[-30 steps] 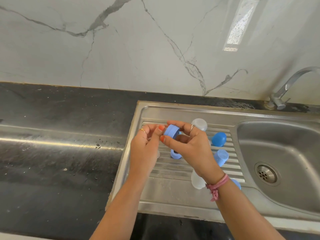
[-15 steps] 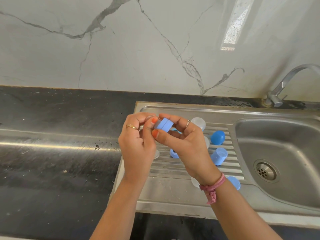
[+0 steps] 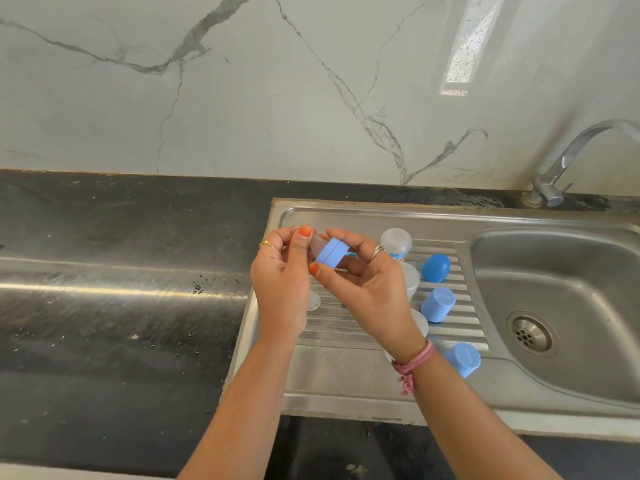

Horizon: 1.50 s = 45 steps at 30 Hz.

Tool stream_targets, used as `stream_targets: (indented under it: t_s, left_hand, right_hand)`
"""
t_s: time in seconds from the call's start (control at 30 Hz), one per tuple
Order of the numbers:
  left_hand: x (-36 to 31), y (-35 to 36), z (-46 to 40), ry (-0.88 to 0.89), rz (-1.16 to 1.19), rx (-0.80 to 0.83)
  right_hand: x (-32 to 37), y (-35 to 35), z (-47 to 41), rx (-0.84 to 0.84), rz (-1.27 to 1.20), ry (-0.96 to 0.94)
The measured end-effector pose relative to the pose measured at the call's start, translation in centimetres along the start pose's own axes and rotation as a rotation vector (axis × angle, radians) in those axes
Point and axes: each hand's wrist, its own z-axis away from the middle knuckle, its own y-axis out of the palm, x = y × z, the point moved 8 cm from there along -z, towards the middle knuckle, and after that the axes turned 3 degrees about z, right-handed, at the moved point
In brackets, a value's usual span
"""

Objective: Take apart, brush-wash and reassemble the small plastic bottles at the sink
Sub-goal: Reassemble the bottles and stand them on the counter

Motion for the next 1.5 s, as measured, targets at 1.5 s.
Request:
stream_targets:
  t_s: [1.5]
  left_hand:
    - [0.6,0.4,3.9,-0.58,0.29,0.389]
  right_hand:
    - [3.5,-0.8,0.4,0.06,0.313,-0.488]
